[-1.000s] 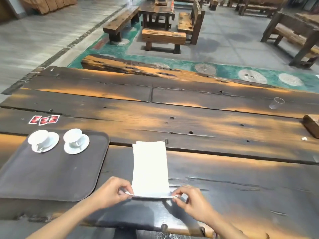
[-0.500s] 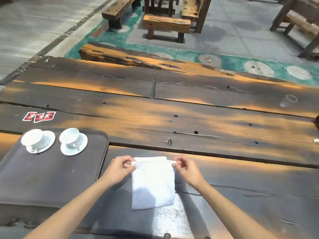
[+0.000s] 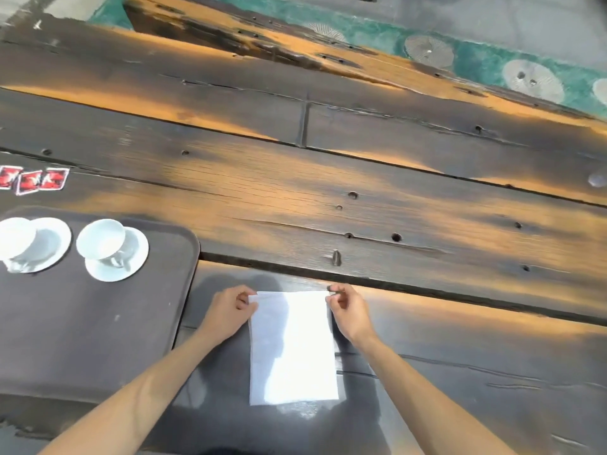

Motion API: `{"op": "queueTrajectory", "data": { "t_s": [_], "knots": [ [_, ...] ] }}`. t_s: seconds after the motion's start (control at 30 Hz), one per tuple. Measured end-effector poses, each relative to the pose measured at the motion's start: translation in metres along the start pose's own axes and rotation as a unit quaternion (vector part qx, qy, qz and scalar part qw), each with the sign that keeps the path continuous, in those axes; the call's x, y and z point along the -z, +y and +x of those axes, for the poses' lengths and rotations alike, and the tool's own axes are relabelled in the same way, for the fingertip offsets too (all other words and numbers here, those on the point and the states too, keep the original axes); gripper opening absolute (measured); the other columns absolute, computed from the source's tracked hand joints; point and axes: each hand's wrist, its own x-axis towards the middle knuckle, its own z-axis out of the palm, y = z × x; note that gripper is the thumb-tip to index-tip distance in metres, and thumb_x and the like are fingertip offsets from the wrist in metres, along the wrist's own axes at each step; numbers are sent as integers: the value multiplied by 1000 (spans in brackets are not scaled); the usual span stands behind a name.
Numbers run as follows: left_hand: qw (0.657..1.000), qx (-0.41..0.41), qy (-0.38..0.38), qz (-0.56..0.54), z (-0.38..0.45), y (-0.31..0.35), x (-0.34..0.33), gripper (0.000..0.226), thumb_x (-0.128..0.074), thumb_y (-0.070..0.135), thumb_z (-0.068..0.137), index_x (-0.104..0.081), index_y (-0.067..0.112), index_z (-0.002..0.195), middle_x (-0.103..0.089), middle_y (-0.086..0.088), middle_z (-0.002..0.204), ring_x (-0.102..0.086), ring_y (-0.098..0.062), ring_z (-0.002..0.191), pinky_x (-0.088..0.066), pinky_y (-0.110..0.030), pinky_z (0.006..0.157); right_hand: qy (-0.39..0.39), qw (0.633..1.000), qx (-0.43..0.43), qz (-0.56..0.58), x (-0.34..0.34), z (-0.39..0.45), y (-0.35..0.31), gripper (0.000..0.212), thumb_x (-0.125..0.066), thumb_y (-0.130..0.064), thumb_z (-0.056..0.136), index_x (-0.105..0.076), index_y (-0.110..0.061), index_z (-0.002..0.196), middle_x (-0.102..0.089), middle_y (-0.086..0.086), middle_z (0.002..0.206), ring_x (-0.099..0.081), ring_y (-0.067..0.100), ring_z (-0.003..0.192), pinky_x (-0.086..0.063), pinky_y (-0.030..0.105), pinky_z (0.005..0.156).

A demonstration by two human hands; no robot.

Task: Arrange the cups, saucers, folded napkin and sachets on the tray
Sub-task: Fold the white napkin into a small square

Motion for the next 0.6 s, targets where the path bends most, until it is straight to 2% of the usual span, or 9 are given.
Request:
{"op": "queueTrajectory", "data": {
  "t_s": [0.03,0.1,0.2,0.27,0.33,0.43,0.5,0.6],
  "knots": [
    [1000,-8,6,13,0,-4,-3,22,-72,13,89,-69,19,110,-66,5,93,-63,-9,75,-53,-21,74,7,1000,2,-19,-1,-1,2,15,-58,-7,99,-64,-13,111,-63,-4,77,-60,18,74,-53,31,78],
    [996,-46,30,72,-4,-12,-10,34,-68,14,92,-62,17,125,-59,2,116,-62,-13,93,-55,-28,84,34,994,27,-103,-5,-6,6,26,-58,-11,97,-62,-17,122,-66,1,101,-65,20,89,-55,40,88],
    [976,-119,68,167,-14,-11,-27,43,-57,21,98,-53,16,140,-51,-2,142,-51,-19,127,-51,-33,97,78,962,146,-217,-18,-28,12,41,-55,-19,96,-54,-25,137,-56,0,136,-55,20,123,-50,39,102],
    [959,-168,34,224,-22,-6,-44,52,-45,31,103,-40,17,153,-35,-4,162,-33,-24,149,-35,-42,117,58,931,213,-292,-30,-42,21,51,-49,-25,100,-43,-25,151,-44,4,157,-41,21,144,-40,38,113],
    [935,-199,-6,294,-28,-10,-59,59,-29,42,106,-24,19,160,-15,-3,169,-14,-25,156,-17,-46,125,13,906,226,-358,-40,-52,38,57,-38,-33,106,-27,-26,162,-21,7,171,-19,22,158,-25,40,124],
    [915,-185,-26,357,-29,-22,-64,66,-10,51,104,-21,19,160,-16,-7,168,-18,-30,155,-22,-54,123,-32,889,180,-421,-43,-56,67,62,-16,-47,107,5,-33,164,17,-5,172,15,17,159,-1,44,129],
    [911,-176,-29,372,-27,-27,-65,67,-10,53,103,-25,19,159,-19,-7,168,-21,-30,154,-25,-55,122,-37,882,169,-439,-41,-54,75,63,-10,-52,106,12,-35,162,24,-9,169,23,15,156,7,44,127],
    [904,-160,-43,394,-26,-22,-67,68,-13,53,102,-22,19,160,-14,-7,169,-16,-30,155,-21,-54,124,-64,880,153,-445,-39,-52,70,63,-8,-54,105,17,-36,160,29,-10,168,26,14,155,11,44,126]
  ]
}}
